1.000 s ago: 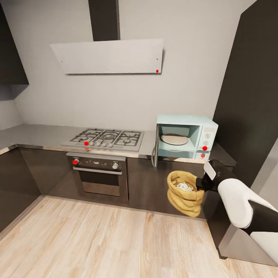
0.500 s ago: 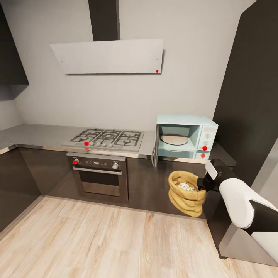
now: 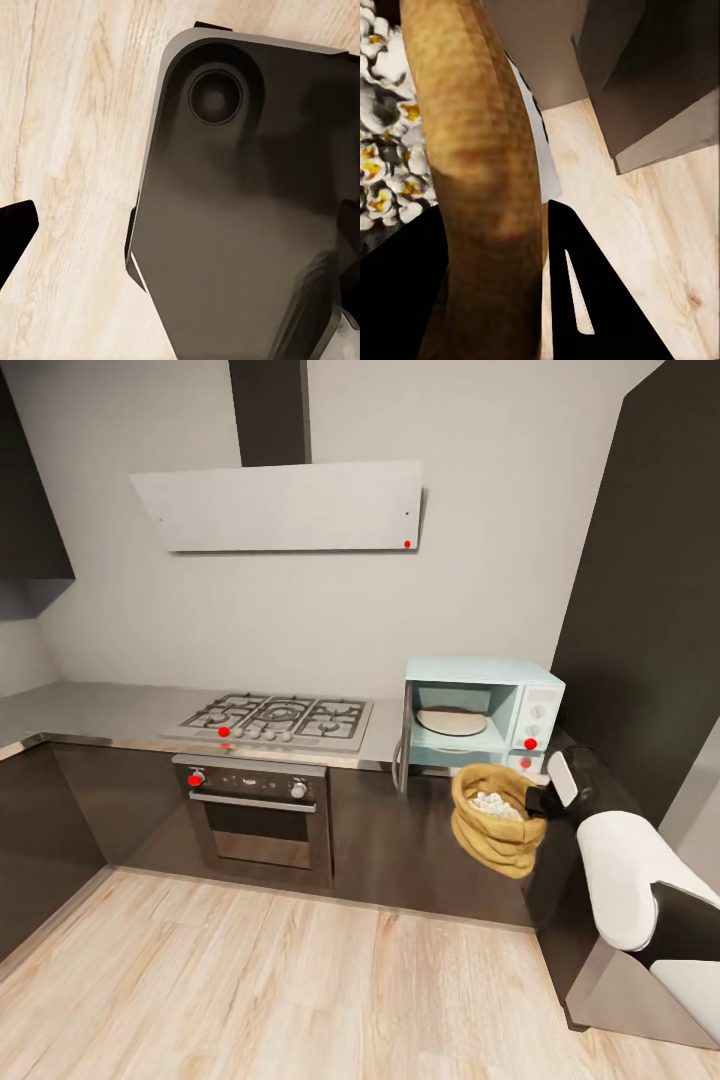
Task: In the kitchen, take the popcorn bag from the countertop, put it into the microwave, and heat it until the popcorn is cooked so the cooked popcorn ends up inside the bag.
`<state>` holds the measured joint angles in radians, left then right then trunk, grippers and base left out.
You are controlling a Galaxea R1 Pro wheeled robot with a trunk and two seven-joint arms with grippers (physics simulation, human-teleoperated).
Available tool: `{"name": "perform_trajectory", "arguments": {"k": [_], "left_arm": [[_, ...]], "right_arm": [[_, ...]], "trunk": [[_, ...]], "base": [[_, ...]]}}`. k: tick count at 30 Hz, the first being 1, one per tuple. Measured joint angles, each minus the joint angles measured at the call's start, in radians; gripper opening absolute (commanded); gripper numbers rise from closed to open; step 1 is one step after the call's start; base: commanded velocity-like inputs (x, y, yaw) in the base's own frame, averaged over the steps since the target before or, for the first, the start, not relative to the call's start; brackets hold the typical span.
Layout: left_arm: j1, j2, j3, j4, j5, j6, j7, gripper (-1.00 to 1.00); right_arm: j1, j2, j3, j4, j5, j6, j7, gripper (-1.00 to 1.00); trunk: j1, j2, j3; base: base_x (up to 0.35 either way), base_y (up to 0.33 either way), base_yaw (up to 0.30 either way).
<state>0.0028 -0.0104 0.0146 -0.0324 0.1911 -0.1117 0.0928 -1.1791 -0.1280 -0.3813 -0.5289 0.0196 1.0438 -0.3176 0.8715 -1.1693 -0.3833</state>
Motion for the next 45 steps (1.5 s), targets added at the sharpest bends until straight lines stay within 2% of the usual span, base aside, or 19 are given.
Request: {"name": "perform_trajectory", "arguments": {"k": [5,13,20,25,31,36,41,45], "left_arm": [[0.0,0.0,0.0,0.0,0.0,0.0,0.0,1.0],[0.0,0.0,0.0,0.0,0.0,0.0,-0.001,1.0],[0.0,0.0,0.0,0.0,0.0,0.0,-0.001,1.0],[0.0,0.0,0.0,0.0,0.0,0.0,-0.001,1.0],[0.0,0.0,-0.001,0.0,0.0,0.0,-0.001,1.0],[0.0,0.0,-0.001,0.0,0.0,0.0,-0.001,1.0],[0.0,0.0,-0.001,0.0,0.0,0.0,-0.001,1.0],[0.0,0.0,-0.001,0.0,0.0,0.0,-0.001,1.0]], "right_arm": [[-0.01,0.0,0.0,-0.005,-0.006,0.0,-0.046,-1.0],[-0.108,0.005,0.0,0.003,-0.009,0.0,-0.092,-1.0],[-0.161,0.003,0.0,0.025,-0.012,0.0,-0.144,-1.0],[-0.232,0.003,0.002,0.134,-0.014,0.0,-0.151,-1.0],[-0.271,0.002,0.002,0.187,-0.014,0.001,-0.164,-1.0],[-0.331,0.01,0.0,0.25,-0.014,0.0,-0.171,-1.0],[-0.34,0.027,-0.003,0.264,-0.017,0.0,-0.168,-1.0],[-0.341,0.031,-0.006,0.264,-0.021,0.001,-0.163,-1.0]], "trunk": [[0.0,0.0,0.0],[0.0,0.0,0.0],[0.0,0.0,0.0],[0.0,0.0,0.0],[0.0,0.0,0.0],[0.0,0.0,0.0],[0.0,0.0,0.0],[0.0,0.0,0.0]], "base": [[0.0,0.0,0.0],[0.0,0.0,0.0],[0.0,0.0,0.0],[0.0,0.0,0.0],[0.0,0.0,0.0],[0.0,0.0,0.0],[0.0,0.0,0.0],[0.0,0.0,0.0]]}}
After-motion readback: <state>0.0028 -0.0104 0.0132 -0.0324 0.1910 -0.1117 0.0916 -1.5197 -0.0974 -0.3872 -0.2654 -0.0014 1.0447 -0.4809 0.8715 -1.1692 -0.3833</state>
